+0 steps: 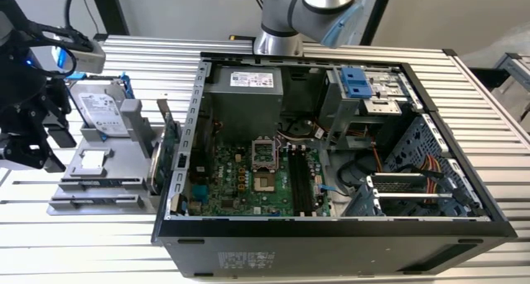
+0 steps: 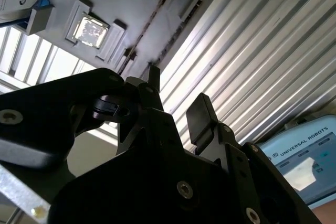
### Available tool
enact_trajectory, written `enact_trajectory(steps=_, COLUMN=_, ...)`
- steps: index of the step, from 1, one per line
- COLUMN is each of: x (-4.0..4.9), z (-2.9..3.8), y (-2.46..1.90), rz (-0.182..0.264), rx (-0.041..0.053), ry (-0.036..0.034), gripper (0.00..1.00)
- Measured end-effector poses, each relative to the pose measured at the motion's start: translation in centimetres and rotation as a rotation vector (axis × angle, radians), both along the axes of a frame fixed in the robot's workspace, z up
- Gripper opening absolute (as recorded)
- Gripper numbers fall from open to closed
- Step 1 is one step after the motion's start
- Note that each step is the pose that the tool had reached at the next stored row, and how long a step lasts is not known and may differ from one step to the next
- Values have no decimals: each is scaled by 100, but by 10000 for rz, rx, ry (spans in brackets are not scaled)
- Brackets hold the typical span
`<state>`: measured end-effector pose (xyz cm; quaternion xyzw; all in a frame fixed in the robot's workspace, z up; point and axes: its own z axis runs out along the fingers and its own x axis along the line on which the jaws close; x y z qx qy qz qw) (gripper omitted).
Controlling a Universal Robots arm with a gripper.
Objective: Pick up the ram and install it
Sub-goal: 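Pick up the ram and move it above insertion slot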
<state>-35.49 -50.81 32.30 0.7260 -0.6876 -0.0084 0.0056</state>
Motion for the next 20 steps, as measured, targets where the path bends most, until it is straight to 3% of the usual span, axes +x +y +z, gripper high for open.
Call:
enact_trajectory(steps=10, x=0, z=-33, y=-66, rz=-64, rx=1, ry=-1, gripper=100)
enact_trajectory(steps=20, x=-1, z=-70, y=-83, rz=-105, rx=0, ry=0, gripper=100)
